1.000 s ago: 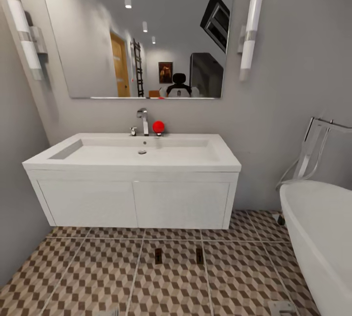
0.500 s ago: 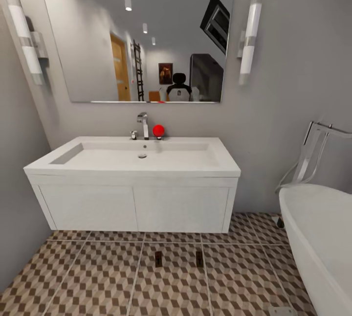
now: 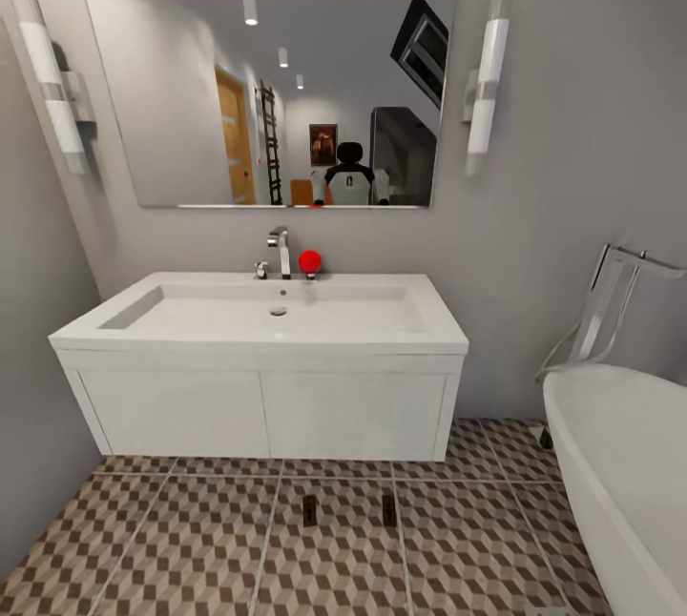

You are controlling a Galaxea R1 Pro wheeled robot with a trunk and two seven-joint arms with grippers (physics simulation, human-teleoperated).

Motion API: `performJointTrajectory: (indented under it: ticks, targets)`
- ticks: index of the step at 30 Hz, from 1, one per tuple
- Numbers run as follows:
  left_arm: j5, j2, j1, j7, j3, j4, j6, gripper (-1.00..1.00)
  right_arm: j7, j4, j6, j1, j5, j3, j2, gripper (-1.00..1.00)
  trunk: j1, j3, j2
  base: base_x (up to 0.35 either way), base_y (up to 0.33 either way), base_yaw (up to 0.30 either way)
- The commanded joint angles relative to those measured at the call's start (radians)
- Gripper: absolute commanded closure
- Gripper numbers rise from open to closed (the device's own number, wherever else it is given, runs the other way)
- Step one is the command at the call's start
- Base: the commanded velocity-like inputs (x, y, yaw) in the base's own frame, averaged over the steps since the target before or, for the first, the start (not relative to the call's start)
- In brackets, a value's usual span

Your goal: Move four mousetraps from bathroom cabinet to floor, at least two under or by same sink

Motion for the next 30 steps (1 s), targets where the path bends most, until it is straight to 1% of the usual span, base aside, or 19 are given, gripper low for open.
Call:
performJointTrajectory:
  ticks: [1, 11, 30]
  targets:
    - [0.01, 0.0, 0.001, 0.003, -0.009, 0.001, -0.002, -1.0, 0.0, 0.003, -0.006, 0.001, -0.01, 0.009, 0.001, -1.0, -0.004, 0.002, 0.007, 0.0, 0.0, 0.0]
    - [0.01, 0.0, 0.009, 0.002, -0.009, 0.001, 0.006, -1.0, 0.0, 0.003, -0.006, 0.012, -0.01, 0.009, 0.003, -1.0, -0.042, 0.034, 0.077, 0.0, 0.0, 0.0]
    - [0.01, 0.001, 0.012, 0.002, -0.009, 0.0, 0.007, -1.0, 0.002, 0.003, -0.006, 0.014, -0.01, 0.009, 0.005, -1.0, -0.115, 0.093, 0.21, 0.0, 0.0, 0.0]
